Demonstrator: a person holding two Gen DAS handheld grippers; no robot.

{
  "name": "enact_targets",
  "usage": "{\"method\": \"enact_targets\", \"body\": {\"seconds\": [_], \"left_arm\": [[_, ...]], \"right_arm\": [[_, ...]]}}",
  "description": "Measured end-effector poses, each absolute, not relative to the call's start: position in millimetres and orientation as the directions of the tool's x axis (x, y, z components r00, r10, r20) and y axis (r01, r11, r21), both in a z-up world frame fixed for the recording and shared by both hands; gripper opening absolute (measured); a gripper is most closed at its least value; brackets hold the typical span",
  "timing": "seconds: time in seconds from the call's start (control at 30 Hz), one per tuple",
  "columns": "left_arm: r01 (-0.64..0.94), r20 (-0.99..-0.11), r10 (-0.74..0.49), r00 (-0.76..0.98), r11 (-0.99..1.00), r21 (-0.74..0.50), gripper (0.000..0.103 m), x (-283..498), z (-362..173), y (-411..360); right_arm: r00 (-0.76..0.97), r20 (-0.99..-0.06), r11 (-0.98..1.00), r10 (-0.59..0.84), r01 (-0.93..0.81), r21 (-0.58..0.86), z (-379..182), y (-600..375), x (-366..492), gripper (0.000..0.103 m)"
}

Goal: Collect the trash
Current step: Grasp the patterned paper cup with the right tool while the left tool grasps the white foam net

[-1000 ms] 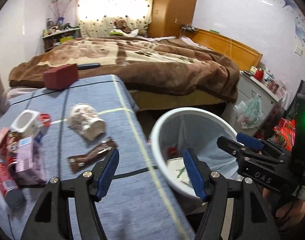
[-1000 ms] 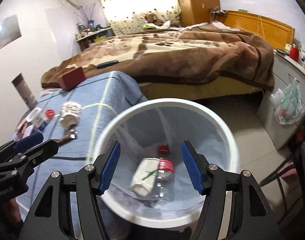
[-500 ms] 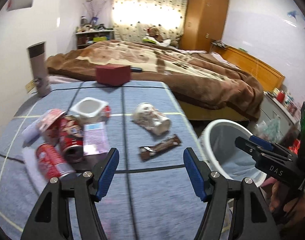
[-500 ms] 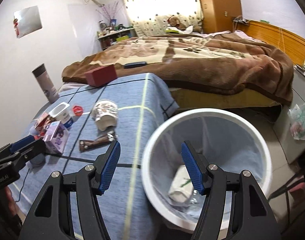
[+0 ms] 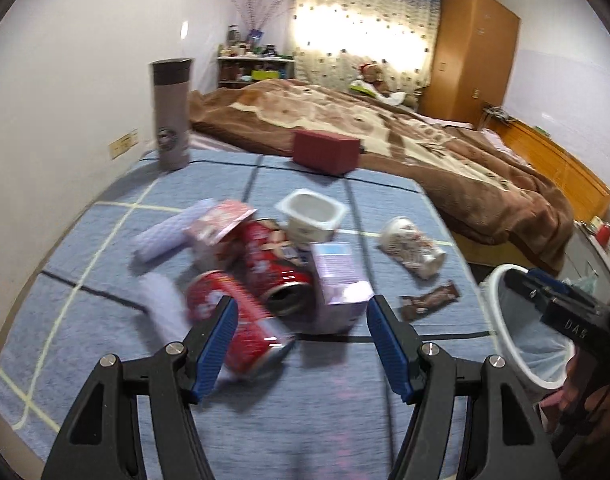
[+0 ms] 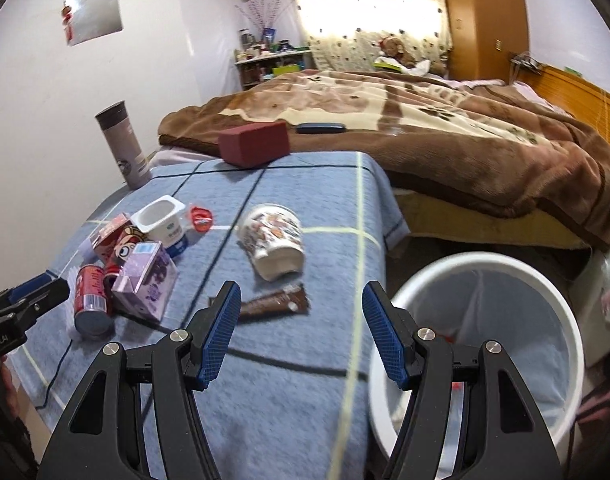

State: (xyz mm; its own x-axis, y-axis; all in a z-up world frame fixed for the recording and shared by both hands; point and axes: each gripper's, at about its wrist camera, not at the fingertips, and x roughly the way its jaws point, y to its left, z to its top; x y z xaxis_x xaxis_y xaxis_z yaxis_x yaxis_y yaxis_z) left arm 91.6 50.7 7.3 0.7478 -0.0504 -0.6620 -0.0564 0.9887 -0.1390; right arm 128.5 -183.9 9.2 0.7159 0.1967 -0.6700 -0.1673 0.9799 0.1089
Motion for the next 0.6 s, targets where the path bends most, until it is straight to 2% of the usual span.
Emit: {"method": "enact_targets", "body": {"seconds": [0.27,0.5,0.6], "left_arm": [[-0.160,-0.694,0.014,0.720,0.976,-0.146,0.070,92.4,-7.0,93.9],[-0.242,-0.730,0.059,0.681,0.959,-0.149,0.073,96.8,-24.6,123.5],[-0.253,-0.751,0.036,0.659,0.951,-0.177,0.073,102.9,-32.5,131.1]], "right_arm": [[0.689,-0.695,0.972,0.205,-0.227,0.062,-2.1,-157.6,167.0,0.065],[0.655,-0.720,0.963,0.231,-0.257,0.076,-13.2,-150.2,193.9,0.065],[0.644,-0.734,0.965,0.214,-0.257,0.055,-17.6,-146.3,203.4,0.065]]}}
